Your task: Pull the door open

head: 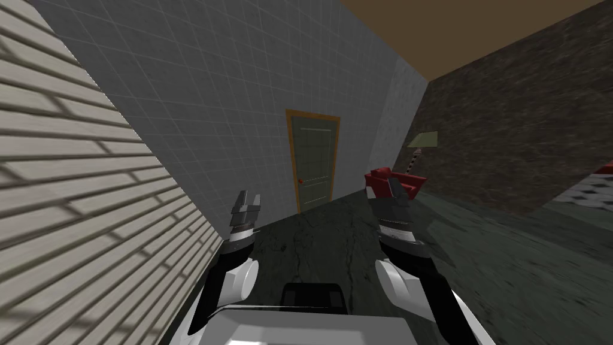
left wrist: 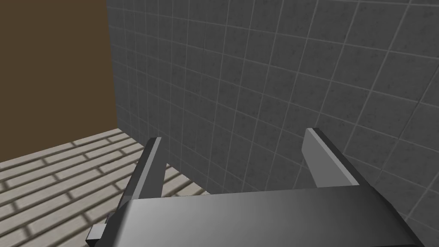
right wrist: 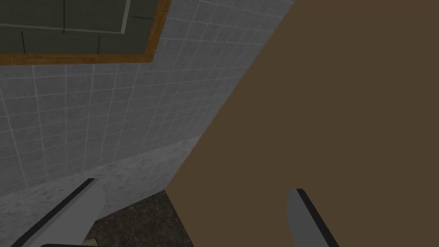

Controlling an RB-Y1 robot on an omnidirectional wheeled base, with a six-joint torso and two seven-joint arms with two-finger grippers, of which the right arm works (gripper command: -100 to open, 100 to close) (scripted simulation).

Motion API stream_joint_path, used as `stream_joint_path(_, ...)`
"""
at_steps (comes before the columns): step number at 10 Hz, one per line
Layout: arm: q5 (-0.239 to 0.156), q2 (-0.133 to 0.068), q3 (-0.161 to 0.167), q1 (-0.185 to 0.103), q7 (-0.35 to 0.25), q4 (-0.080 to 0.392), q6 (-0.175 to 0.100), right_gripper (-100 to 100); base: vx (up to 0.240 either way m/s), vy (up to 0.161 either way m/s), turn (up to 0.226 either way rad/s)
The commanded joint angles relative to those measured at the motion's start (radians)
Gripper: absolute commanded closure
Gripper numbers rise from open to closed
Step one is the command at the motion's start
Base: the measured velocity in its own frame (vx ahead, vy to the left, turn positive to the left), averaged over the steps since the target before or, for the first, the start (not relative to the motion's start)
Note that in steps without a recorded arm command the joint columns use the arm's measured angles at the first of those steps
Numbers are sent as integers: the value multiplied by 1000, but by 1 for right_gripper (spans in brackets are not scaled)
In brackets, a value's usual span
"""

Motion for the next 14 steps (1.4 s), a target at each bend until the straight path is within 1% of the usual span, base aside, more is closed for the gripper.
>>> stream_joint_path(1,-11,-9,0,-11,-20,30,-7,-100,24,-94,105)
stream_joint_path(2,-21,-16,0,-21,-41,58,-14,-100,78,24,167)
stream_joint_path(4,-32,-24,0,-32,-62,89,-21,-100,87,31,68)
stream_joint_path(8,-64,-42,0,-62,-121,175,-41,-100,69,1,99)
stream_joint_path(14,-125,-72,-1,-123,-239,337,-81,-100,84,-6,136)
